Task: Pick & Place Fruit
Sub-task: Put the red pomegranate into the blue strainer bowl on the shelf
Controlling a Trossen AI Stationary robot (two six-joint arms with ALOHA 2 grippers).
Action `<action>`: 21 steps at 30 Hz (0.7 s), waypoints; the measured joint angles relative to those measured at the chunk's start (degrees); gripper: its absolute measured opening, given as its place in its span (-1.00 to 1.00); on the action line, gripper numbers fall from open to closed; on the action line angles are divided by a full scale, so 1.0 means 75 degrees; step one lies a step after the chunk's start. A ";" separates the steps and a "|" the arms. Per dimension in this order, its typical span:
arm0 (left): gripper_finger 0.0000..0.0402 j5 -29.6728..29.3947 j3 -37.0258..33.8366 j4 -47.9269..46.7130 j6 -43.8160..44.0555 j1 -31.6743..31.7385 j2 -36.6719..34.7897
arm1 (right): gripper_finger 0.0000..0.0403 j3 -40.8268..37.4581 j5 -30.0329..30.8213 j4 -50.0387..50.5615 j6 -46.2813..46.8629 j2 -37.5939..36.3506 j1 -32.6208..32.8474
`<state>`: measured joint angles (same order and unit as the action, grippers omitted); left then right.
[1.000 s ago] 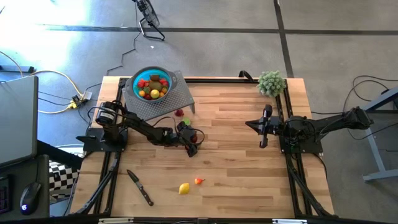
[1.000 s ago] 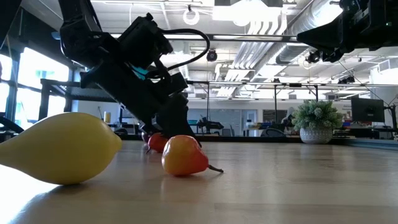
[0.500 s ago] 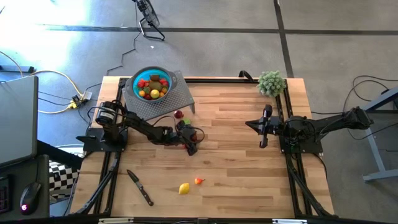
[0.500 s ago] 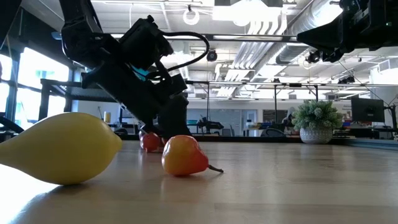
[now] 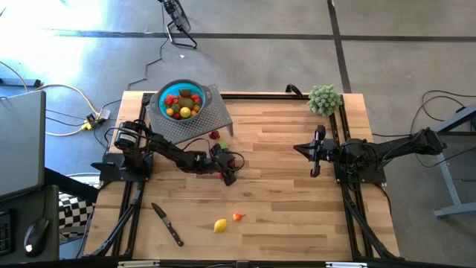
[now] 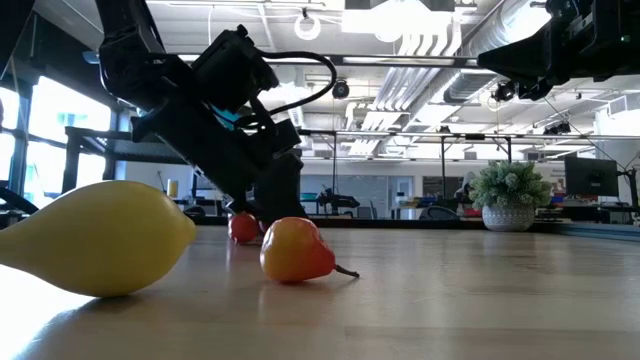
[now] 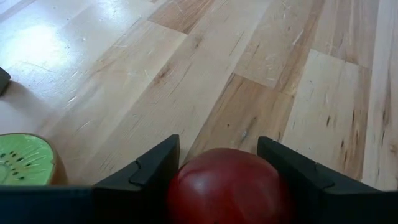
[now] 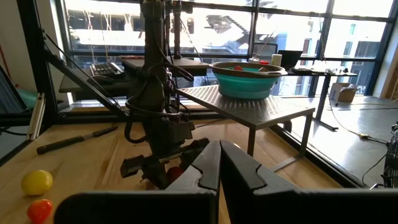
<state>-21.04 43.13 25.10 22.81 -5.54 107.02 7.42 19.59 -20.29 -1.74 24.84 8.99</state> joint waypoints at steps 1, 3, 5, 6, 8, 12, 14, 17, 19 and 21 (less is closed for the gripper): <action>0.01 0.0000 0.0000 0.0003 0.0000 0.0000 0.0000 | -0.99 0.0000 0.0000 -0.0003 0.0000 0.0000 -0.0003; 0.01 -0.0022 -0.0003 0.0045 0.0005 0.0000 0.0005 | -0.99 0.0000 -0.0002 -0.0003 0.0000 0.0000 0.0000; 0.01 -0.0032 -0.0003 0.0109 0.0008 -0.0003 0.0010 | -0.99 0.0000 0.0000 -0.0002 -0.0002 0.0000 -0.0002; 0.01 -0.0025 -0.0004 0.0148 0.0016 -0.0003 0.0016 | -0.99 0.0000 0.0000 -0.0002 0.0000 0.0000 0.0000; 0.01 -0.0004 -0.0009 0.0234 0.0024 -0.0006 0.0023 | -0.99 0.0000 0.0000 0.0000 0.0000 0.0000 -0.0003; 0.01 0.0062 -0.0009 0.0279 0.0026 -0.0009 -0.0016 | -0.99 0.0000 -0.0001 0.0000 0.0000 0.0000 -0.0001; 0.01 0.0129 -0.0010 0.0259 0.0029 -0.0017 -0.0125 | -0.99 0.0000 0.0000 0.0000 -0.0002 0.0002 0.0000; 0.01 0.0099 -0.0009 0.0259 -0.0028 -0.0023 -0.0404 | -0.99 0.0000 0.0000 0.0003 -0.0003 0.0000 0.0000; 0.01 0.0109 -0.0010 0.0262 -0.0148 -0.0017 -0.0645 | -0.99 0.0000 0.0000 0.0003 -0.0003 0.0003 -0.0003; 0.01 0.0166 -0.0009 0.0262 -0.0249 -0.0015 -0.0913 | -0.99 0.0000 -0.0002 0.0003 -0.0003 0.0001 -0.0003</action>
<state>-19.79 43.07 27.07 20.94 -5.65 100.17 7.42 19.58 -20.27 -1.76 24.85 8.97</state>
